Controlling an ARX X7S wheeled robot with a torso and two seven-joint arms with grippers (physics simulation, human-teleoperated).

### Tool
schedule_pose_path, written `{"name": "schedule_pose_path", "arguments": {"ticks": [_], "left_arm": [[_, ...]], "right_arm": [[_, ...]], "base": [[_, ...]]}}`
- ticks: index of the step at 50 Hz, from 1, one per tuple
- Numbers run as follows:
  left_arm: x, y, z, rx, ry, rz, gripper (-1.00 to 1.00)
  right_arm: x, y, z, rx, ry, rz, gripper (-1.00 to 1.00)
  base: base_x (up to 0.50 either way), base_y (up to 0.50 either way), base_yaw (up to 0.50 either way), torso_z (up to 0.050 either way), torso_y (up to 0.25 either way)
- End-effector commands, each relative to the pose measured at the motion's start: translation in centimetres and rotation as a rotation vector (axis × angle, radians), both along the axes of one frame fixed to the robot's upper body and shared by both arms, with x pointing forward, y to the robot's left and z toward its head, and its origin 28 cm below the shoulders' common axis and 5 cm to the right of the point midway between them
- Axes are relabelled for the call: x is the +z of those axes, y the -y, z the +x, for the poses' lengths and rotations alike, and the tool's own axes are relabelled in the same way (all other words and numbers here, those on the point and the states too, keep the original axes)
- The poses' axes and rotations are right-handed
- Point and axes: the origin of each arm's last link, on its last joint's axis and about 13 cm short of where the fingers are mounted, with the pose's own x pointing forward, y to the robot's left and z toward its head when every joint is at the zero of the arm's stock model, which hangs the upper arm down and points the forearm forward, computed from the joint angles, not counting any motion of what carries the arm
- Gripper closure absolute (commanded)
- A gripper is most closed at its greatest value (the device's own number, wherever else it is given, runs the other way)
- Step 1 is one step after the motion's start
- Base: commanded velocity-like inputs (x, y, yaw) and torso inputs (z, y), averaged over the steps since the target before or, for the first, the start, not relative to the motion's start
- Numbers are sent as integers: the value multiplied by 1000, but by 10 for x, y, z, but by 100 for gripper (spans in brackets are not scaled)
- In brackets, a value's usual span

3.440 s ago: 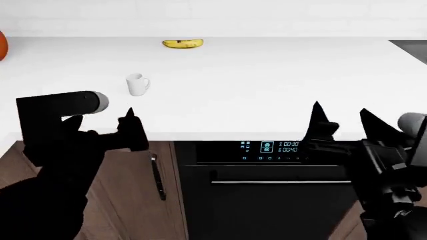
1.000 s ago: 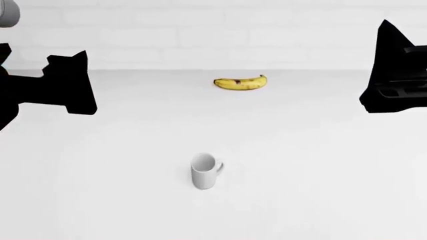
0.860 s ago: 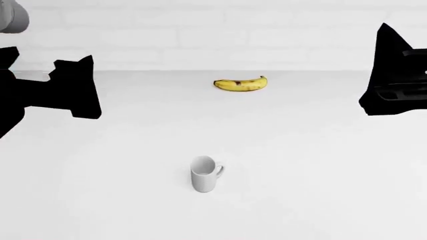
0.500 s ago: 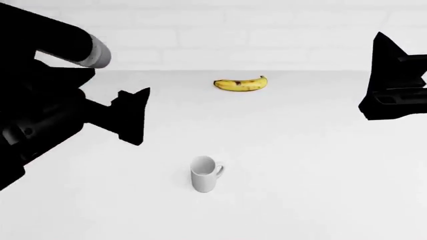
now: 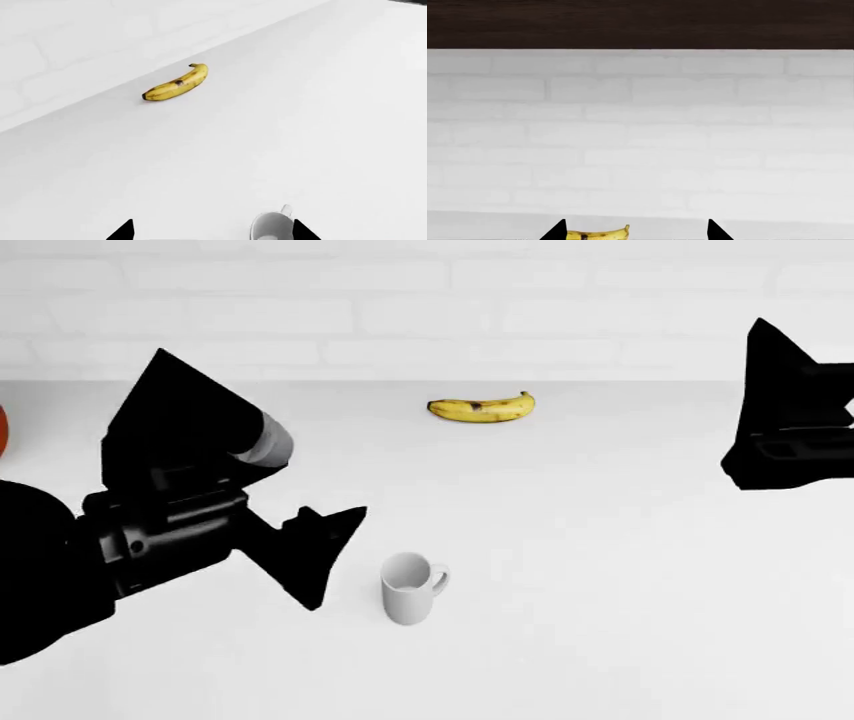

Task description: A wet mug is on the counter and needs to be dried. Pick it up and place it upside down in the open cabinet.

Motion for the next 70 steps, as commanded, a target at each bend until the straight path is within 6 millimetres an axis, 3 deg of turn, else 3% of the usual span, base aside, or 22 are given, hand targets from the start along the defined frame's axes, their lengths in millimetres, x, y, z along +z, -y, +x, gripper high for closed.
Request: {"name": "schedule_pose_path", "arguments": {"ticks": [1, 17, 30, 70], "left_arm": [[-8, -7, -2, -125, -33, -41, -100], [-33, -8, -7, -196, -95, -20, -100], [-66, 2, 6, -211, -91, 101, -100], [-95, 22, 21, -250, -92, 72, -100]], "right_arm": [[-3, 1, 1, -2, -8, 8, -100], [-6, 1, 2, -2, -11, 10, -100], [-10, 1, 2, -1, -13, 17, -100], [-15, 2, 2, 3, -17, 38, -100]], "base": [[0, 0, 0, 0, 0], [0, 0, 0, 0, 0], [0, 0, 0, 0, 0], [0, 0, 0, 0, 0]]}}
